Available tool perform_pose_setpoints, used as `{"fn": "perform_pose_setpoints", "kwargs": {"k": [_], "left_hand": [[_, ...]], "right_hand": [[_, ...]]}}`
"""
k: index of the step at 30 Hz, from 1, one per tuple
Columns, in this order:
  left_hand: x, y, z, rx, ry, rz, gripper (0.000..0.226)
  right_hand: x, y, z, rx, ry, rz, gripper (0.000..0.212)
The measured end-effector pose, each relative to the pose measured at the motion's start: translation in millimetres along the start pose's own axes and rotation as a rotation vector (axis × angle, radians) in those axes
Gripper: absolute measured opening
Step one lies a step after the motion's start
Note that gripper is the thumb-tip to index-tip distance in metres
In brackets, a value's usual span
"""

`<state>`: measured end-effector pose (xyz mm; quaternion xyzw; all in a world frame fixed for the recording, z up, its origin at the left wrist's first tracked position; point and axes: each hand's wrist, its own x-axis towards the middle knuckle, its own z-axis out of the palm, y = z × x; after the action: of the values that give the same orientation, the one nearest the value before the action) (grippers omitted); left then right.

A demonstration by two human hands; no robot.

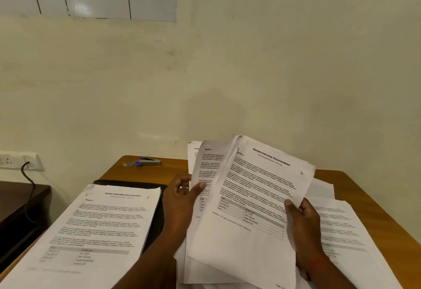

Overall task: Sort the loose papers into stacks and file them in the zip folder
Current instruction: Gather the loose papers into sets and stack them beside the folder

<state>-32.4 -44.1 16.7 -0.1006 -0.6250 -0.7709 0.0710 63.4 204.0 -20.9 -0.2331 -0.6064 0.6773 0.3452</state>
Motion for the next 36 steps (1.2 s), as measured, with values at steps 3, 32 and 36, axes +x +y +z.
{"fn": "perform_pose_setpoints", "kwargs": {"k": [3,32,36], "left_hand": [[-0.1,0.6,1.8,-0.037,-0.047,0.012,0.061],[-2.1,84.8,10.5,-0.031,-0.069,0.333,0.025],[-12.3,62.8,11.6,0.054,-0.084,0.315,0.026]], "right_hand": [[-1.8,-3.1,-1.1,0.016,-0.031,0.028,0.019],[-35.4,-89.7,27.3,-0.05,-0.298,-0.371,0.031],[-37.6,-73.4,22.4,-0.042,-0.322,-0.309,0.043]]}}
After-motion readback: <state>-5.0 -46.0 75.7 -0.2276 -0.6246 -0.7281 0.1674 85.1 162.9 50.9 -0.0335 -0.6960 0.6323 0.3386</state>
